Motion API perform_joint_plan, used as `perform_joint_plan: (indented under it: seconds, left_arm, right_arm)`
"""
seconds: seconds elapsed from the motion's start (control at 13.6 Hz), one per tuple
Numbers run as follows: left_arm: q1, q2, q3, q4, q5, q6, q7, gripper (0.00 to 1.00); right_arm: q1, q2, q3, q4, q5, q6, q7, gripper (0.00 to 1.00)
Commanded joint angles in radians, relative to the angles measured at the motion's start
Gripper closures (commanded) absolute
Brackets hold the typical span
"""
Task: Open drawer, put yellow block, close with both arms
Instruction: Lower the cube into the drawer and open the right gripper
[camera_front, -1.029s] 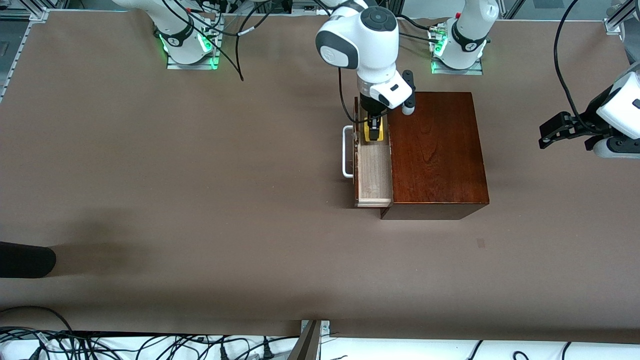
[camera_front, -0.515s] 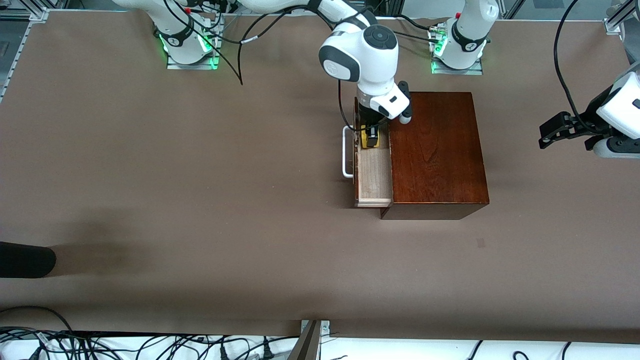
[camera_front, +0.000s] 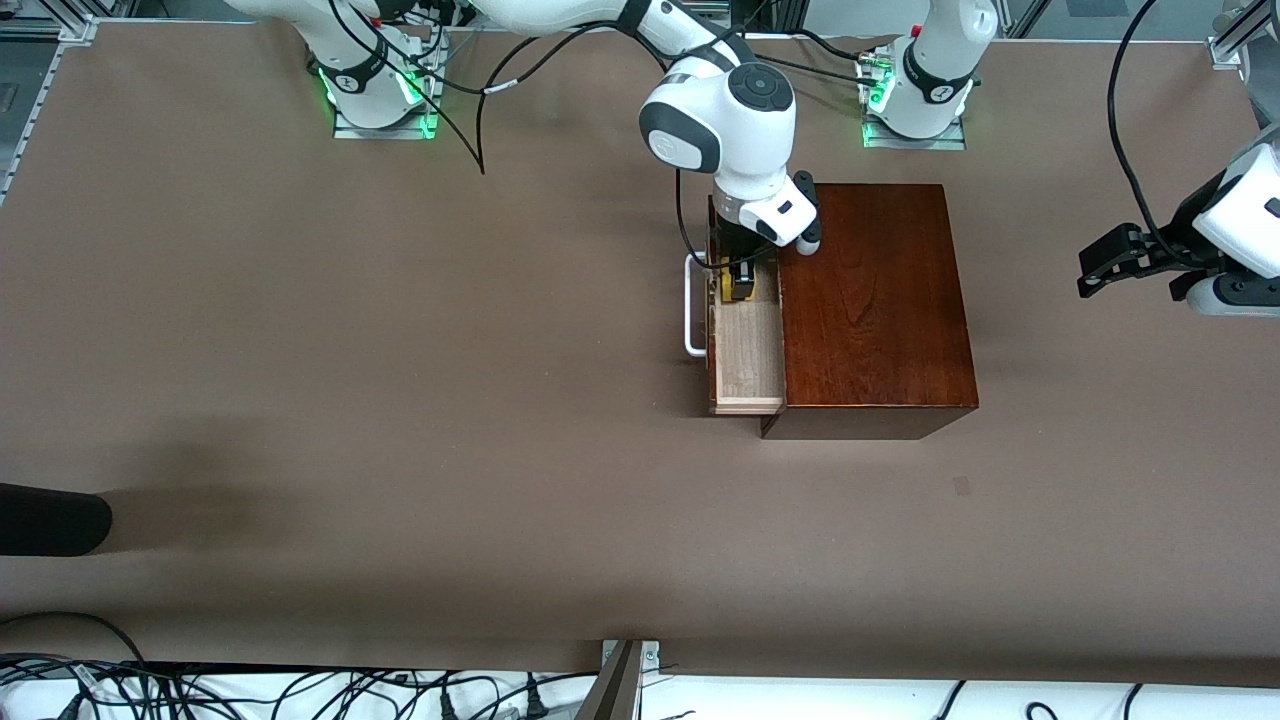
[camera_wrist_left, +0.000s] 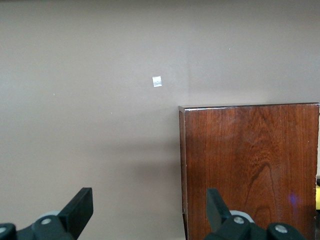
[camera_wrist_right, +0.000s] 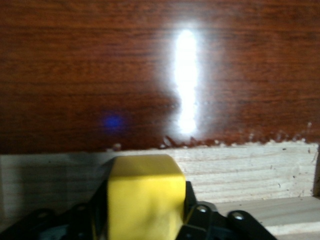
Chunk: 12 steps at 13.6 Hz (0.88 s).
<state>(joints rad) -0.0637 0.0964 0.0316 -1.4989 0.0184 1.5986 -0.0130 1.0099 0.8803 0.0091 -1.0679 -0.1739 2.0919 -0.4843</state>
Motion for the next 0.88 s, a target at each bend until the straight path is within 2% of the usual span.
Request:
perform_joint_plan:
  seconds: [0.0, 0.15, 0.44, 0.66, 0.81]
  left_arm:
    - [-0.001, -0.015, -0.015, -0.004, -0.020, -0.006, -0.002, 0.00]
    - [0.002, -0.009, -0.027, -0.006, -0.020, -0.006, 0.013, 0.00]
    - [-0.005, -0.001, -0.032, 0.012, -0.031, -0.044, 0.011, 0.00]
    - [-0.018, 0.045, -0.030, 0.006, -0.179, -0.099, 0.018, 0.00]
    - [-0.053, 0.091, -0.045, 0.011, -0.241, -0.155, 0.156, 0.00]
  right_arm:
    - [0.001, 0.003, -0.006, 0.034, -0.009, -0.021, -0.004, 0.00]
    - [-0.014, -0.047, -0.006, 0.034, 0.010, -0.033, 0.001, 0.00]
    - [-0.118, -0.216, -0.009, 0.034, 0.051, -0.122, 0.026, 0.00]
    - [-0.239, -0.346, -0.021, 0.033, 0.048, -0.200, 0.027, 0.00]
    - [-0.333, -0.414, -0.026, 0.017, 0.057, -0.204, 0.026, 0.00]
